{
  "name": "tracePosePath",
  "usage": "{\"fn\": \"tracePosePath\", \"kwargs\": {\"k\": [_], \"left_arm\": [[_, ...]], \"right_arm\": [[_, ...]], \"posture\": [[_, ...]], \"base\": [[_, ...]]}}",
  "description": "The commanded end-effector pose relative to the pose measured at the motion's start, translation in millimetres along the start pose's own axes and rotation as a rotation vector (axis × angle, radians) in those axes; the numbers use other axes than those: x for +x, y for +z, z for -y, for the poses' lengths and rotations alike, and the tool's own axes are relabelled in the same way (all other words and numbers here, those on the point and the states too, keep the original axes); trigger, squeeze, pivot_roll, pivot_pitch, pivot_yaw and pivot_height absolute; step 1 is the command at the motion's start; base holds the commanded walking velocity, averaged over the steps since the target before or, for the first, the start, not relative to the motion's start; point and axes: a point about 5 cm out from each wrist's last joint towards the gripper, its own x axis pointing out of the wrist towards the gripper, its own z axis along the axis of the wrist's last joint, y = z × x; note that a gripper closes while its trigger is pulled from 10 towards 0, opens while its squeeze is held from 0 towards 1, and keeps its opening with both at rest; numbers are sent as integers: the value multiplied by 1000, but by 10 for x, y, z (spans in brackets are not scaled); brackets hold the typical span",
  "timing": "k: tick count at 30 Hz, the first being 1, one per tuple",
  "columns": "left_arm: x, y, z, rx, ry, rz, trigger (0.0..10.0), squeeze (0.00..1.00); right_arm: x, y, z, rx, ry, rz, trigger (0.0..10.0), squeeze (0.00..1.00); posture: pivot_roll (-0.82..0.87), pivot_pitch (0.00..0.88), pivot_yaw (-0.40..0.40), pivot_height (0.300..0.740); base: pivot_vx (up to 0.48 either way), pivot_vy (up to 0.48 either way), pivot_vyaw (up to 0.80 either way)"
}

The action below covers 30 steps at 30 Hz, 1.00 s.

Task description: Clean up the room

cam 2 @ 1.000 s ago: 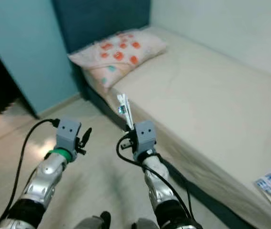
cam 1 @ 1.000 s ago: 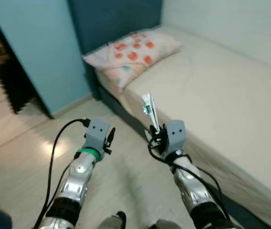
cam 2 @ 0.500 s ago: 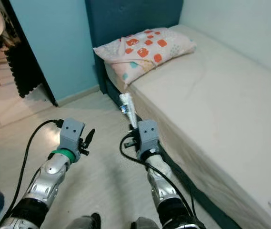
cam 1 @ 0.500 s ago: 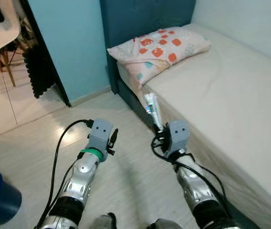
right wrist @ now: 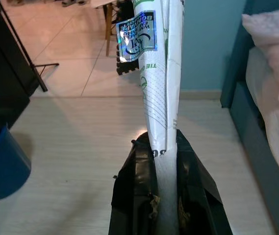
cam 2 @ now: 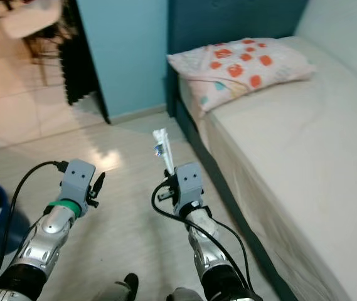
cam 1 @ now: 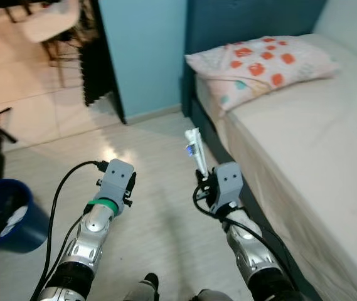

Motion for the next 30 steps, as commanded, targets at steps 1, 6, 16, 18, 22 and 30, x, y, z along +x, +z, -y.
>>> {"fn": "tracePosePath", "kwargs": {"k": [1,6,16,18,22,30], "left_arm": [[-31,-41,-9,12,2,-7,10000,0],[-34,-44,-11,13,8,-4,10000,0],[-39,-44,-15,15,17,-5,10000,0],[-39,-44,-15,15,17,-5,10000,0],[-34,-43,-17,20,18,-4,10000,0],[-26,-40,-22,38,26,-3,10000,0]], "right_arm": [[-5,-10,-15,11,3,-3,10000,0],[9,12,-50,9,29,7,10000,0],[4,10,-59,9,42,8,10000,0],[4,11,-59,10,43,8,10000,0],[2,8,-77,18,51,8,10000,0],[8,27,-96,33,51,22,10000,0]], "posture": [[1,0,23,740],[4,2,21,740],[5,6,22,740],[5,6,22,740],[5,6,24,740],[5,7,25,740]], "base": [[0,0,750],[0,0,750],[0,0,748],[0,0,744],[0,0,744],[225,0,633]]}}
